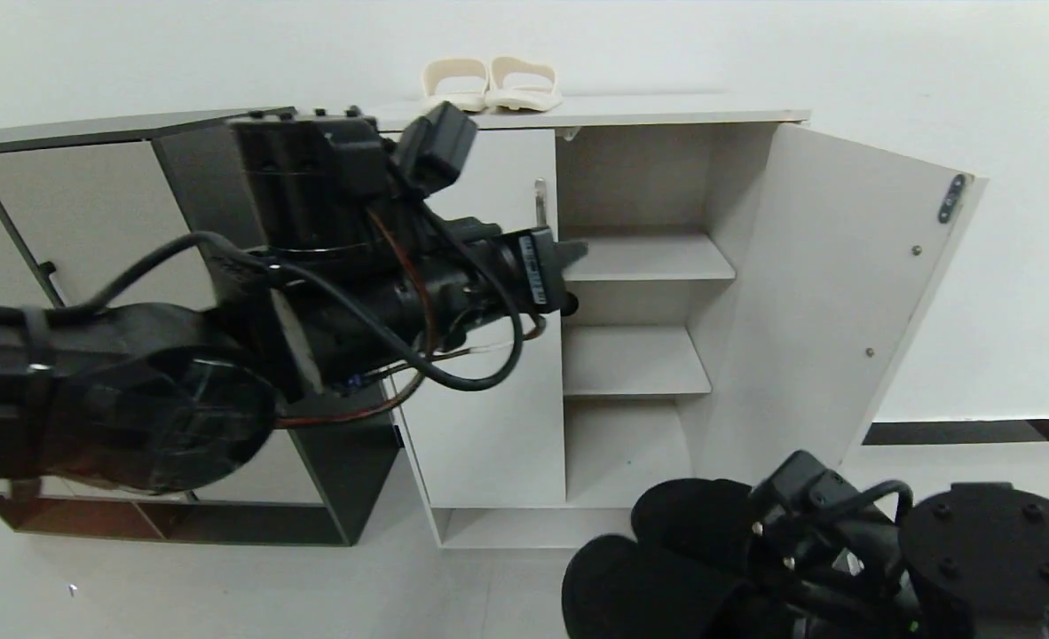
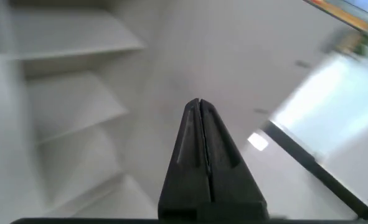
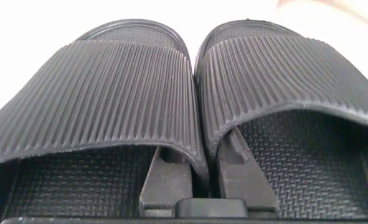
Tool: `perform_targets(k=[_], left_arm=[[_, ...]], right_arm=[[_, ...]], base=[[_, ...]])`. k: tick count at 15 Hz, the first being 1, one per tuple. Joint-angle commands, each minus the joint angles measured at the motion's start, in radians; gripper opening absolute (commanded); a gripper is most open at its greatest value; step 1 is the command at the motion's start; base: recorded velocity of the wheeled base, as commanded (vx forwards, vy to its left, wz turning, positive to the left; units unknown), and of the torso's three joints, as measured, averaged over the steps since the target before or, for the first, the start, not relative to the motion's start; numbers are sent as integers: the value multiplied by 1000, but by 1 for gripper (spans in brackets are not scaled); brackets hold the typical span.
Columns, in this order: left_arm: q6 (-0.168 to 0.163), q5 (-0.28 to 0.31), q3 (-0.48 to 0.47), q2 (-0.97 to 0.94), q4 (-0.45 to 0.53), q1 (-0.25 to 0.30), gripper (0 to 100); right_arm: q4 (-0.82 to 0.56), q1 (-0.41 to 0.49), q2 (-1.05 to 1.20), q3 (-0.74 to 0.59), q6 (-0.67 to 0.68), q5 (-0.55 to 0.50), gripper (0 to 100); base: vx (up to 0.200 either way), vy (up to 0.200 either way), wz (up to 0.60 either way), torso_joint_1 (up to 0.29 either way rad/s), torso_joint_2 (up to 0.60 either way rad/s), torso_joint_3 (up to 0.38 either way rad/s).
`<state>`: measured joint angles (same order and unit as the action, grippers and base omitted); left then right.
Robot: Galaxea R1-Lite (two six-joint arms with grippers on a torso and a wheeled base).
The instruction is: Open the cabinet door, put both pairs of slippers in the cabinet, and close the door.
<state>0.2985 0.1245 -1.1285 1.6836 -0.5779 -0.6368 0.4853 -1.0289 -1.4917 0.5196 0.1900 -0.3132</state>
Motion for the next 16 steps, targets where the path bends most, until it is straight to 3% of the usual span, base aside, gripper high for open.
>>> perform_targets(k=[1, 2, 5, 6, 7, 8, 9, 10, 12, 13, 15, 16], left_arm=[[-88, -115, 147, -255, 108, 118, 0], [-183, -305, 269, -443, 204, 147, 0], [-187, -577, 518, -803, 362, 157, 0], [-190, -648, 595, -935, 435, 197, 0], [-217, -655, 665, -1053, 495, 309, 0], [-237, -658, 697, -1102, 513, 353, 0], [-256, -663, 780, -1213, 526, 447, 0], [-286, -658, 928, -1381, 527, 548, 0], [-317, -625, 1082, -1592, 529, 640, 0], [-345, -580, 1118, -1684, 541, 640, 0], [-318, -516, 1129, -1684, 533, 640, 0], [-317, -344, 1129, -1684, 533, 640, 0]], right_arm=[[65, 30, -133, 51, 48, -145, 0], [73, 59, -191, 114, 59, -277, 0], [76, 109, -269, 191, 100, -417, 0], [78, 115, -283, 206, 103, -435, 0], [79, 118, -292, 217, 105, -445, 0], [79, 121, -294, 215, 105, -445, 0], [79, 125, -297, 214, 106, -445, 0], [79, 125, -298, 209, 106, -446, 0], [79, 125, -298, 208, 106, -445, 0], [79, 124, -298, 206, 105, -445, 0], [79, 122, -300, 198, 106, -443, 0], [81, 121, -298, 195, 106, -437, 0]], base=[[0, 0, 0, 0, 0, 0], [0, 0, 0, 0, 0, 0], [0, 0, 0, 0, 0, 0], [0, 0, 0, 0, 0, 0], [0, 0, 0, 0, 0, 0], [0, 0, 0, 0, 0, 0], [0, 0, 0, 0, 0, 0], [0, 0, 0, 0, 0, 0], [0, 0, 0, 0, 0, 0], [0, 0, 0, 0, 0, 0], [0, 0, 0, 0, 0, 0], [0, 0, 0, 0, 0, 0]])
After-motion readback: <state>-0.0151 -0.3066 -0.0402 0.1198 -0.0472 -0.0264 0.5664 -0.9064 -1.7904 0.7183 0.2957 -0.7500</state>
